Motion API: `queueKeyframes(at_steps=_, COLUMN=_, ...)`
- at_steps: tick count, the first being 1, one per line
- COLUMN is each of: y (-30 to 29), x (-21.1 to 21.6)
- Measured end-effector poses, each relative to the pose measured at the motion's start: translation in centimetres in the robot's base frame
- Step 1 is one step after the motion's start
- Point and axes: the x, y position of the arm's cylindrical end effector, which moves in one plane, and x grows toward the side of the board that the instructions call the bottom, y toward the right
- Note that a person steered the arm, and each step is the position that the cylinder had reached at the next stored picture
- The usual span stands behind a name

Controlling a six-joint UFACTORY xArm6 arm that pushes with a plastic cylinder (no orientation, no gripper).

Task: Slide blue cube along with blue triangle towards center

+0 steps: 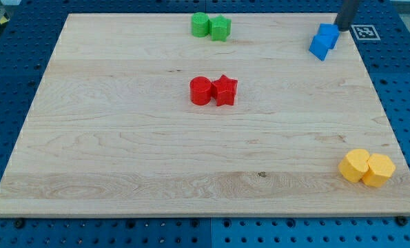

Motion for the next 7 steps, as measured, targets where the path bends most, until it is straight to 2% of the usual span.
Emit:
queueKeyframes(at_steps=1, y=2.3, x=-0.2)
queueKeyframes(at_steps=2, y=2.2, x=-0.3)
queueKeyframes(at_steps=7, y=-3.4, x=0.1)
